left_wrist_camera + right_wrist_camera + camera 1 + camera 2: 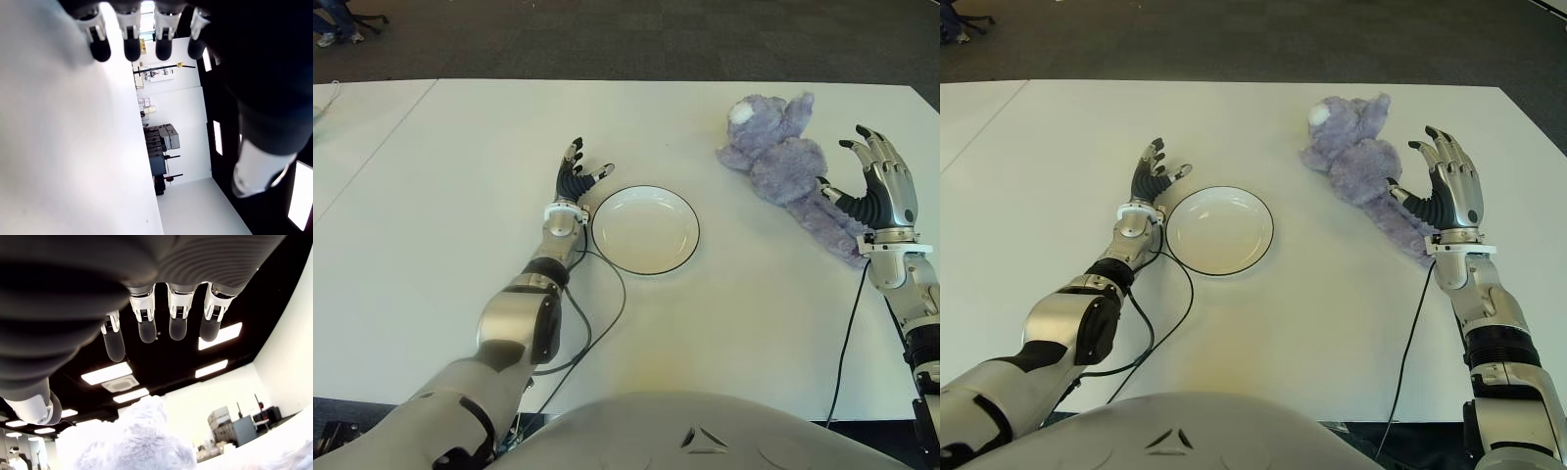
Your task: Put the doll into the plate.
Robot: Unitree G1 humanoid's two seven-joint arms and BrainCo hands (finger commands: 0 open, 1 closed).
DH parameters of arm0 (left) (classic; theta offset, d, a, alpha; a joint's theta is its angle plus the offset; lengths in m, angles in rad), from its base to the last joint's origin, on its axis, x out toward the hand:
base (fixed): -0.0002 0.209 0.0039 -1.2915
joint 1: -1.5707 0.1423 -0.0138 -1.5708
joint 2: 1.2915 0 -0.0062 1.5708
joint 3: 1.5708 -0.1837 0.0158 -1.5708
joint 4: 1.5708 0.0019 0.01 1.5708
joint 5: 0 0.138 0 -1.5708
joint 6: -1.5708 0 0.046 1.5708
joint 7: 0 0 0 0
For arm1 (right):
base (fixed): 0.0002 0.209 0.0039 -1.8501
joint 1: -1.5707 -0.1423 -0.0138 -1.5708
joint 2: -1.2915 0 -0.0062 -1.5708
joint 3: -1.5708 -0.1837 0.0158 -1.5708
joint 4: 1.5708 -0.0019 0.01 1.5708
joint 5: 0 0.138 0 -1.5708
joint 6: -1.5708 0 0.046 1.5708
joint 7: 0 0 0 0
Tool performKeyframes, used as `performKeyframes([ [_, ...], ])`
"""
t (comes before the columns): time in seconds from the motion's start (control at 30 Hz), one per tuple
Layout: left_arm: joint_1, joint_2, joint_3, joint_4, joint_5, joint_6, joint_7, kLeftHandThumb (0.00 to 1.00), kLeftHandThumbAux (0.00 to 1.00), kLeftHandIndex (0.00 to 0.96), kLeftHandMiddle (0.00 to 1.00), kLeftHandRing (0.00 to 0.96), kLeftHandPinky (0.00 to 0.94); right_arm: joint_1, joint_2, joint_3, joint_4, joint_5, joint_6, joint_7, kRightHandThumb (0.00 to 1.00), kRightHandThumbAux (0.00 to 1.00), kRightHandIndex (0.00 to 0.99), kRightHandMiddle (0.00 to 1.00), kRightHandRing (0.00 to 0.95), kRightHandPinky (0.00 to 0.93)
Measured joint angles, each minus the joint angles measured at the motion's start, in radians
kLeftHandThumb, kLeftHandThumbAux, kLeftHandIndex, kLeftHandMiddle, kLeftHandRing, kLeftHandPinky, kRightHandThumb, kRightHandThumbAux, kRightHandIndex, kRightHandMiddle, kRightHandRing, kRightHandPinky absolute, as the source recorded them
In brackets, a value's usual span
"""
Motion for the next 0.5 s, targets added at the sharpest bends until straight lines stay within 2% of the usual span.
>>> performKeyframes([
  [0.03, 0.000, 0.000, 0.000, 0.000, 0.000, 0.000, 0.000, 0.000, 0.755, 0.049, 0.068, 0.075, 0.117, 0.001, 0.000, 0.000, -0.001, 0.001, 0.000, 0.005, 0.421, 0.496, 0.169, 0.000, 0.000, 0.006],
  [0.1, 0.000, 0.000, 0.000, 0.000, 0.000, 0.000, 0.000, 0.000, 0.759, 0.047, 0.064, 0.074, 0.111, 0.008, 0.001, 0.001, -0.005, 0.008, -0.001, 0.019, 0.462, 0.509, 0.195, 0.000, 0.000, 0.093],
  [0.17, 0.000, 0.000, 0.000, 0.000, 0.000, 0.000, 0.000, 0.000, 0.759, 0.046, 0.061, 0.072, 0.106, 0.020, 0.005, 0.003, -0.009, 0.015, -0.005, 0.033, 0.479, 0.515, 0.203, 0.000, 0.000, 0.129],
  [0.5, 0.000, 0.000, 0.000, 0.000, 0.001, 0.000, 0.002, 0.000, 0.763, 0.044, 0.063, 0.072, 0.108, 0.088, 0.086, 0.062, 0.063, 0.030, -0.099, 0.054, 0.478, 0.531, 0.198, 0.000, 0.019, 0.168],
])
